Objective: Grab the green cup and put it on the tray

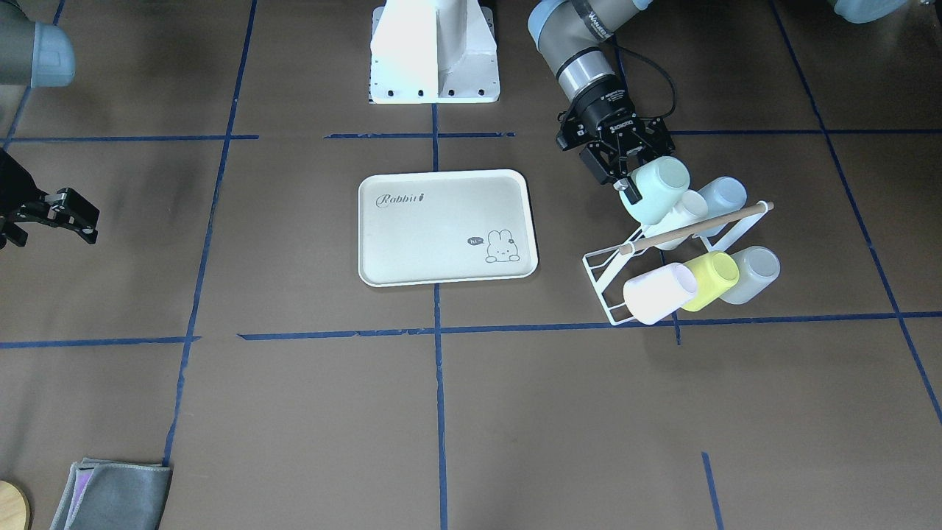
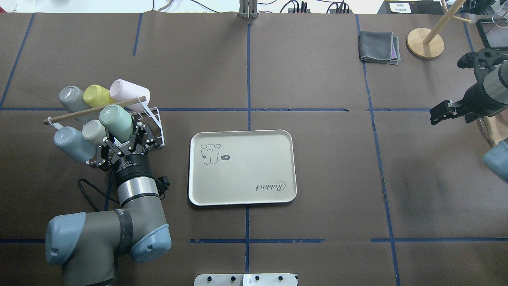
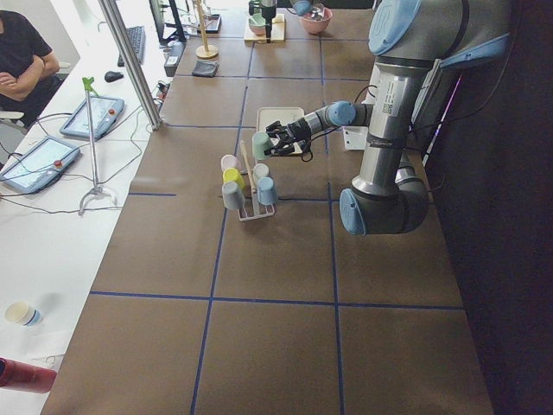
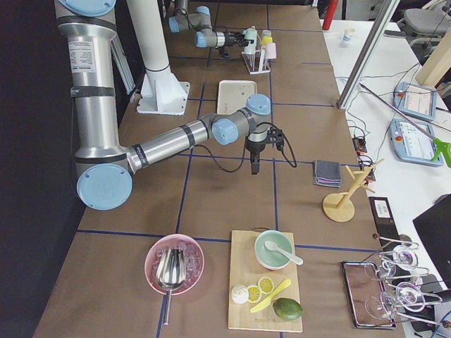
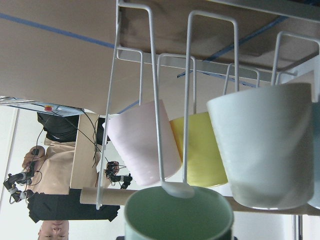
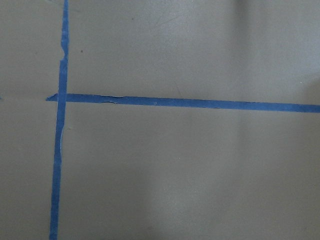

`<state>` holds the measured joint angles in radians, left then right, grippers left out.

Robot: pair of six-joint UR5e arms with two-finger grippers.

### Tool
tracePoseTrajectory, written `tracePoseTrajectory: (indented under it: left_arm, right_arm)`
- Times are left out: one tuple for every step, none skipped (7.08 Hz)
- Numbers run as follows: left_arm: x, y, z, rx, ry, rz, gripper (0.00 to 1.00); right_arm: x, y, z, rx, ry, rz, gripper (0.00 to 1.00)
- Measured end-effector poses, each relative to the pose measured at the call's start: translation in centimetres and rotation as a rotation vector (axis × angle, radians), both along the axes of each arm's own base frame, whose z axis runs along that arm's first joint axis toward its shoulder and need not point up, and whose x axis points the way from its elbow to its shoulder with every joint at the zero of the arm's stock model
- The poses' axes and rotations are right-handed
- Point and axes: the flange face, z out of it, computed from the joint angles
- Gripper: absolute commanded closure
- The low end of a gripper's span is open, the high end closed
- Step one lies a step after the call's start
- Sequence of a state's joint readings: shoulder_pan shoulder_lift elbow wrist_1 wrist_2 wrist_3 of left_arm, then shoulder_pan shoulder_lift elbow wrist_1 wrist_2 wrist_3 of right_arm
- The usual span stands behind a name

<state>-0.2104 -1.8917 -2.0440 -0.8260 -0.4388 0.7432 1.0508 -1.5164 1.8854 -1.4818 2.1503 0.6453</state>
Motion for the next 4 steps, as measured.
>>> tracePoseTrajectory:
  left_arm:
    - [-1.0,-0.3,-0.7,0.003,0.015,-0.009,0.76]
    - [-2.5,-0.7,-2.2,0.012,0.052,-0.022,0.76]
    - [-4.5,-0.9,-4.4,0.024,0.109,-0.035,0.79]
    - [-6.4,-1.0,-6.6,0.037,0.171,-0.046,0.79]
  right_arm:
    - [0.0,0.0,0.0,0.0,0.0,0.0,0.0]
    - [0.0,0.0,-0.1,0.001,-0.001,0.0,0.0]
    - [0.0,0.0,-0.1,0.002,-0.002,0.0,0.0]
    - [0.0,-0.1,-0.2,0.003,-0.002,0.001,0.0]
